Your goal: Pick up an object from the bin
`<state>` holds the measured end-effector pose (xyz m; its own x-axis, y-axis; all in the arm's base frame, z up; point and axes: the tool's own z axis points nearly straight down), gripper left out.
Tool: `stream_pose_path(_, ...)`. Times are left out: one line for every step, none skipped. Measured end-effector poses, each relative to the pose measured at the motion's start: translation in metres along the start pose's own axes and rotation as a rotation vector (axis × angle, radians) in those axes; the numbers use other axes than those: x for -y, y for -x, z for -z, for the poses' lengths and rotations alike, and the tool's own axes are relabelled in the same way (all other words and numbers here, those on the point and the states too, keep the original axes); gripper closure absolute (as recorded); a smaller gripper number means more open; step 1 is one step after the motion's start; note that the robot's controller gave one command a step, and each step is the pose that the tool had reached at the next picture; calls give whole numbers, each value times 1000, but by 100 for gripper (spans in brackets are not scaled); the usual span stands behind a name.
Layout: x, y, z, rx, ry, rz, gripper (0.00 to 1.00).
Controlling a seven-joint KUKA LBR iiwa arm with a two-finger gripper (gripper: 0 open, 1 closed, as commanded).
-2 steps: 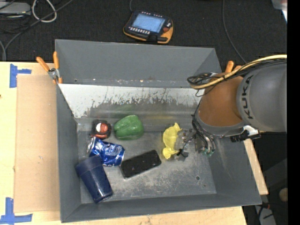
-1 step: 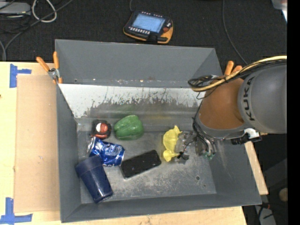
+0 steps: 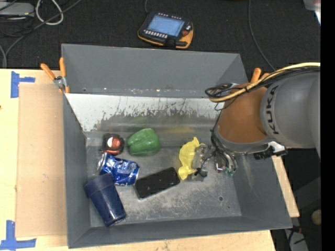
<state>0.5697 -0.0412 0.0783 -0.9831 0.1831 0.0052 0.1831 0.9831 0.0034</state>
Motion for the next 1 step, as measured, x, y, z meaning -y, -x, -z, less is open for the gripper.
stream_pose_path(-4,-3,3,-1,-1,1,100)
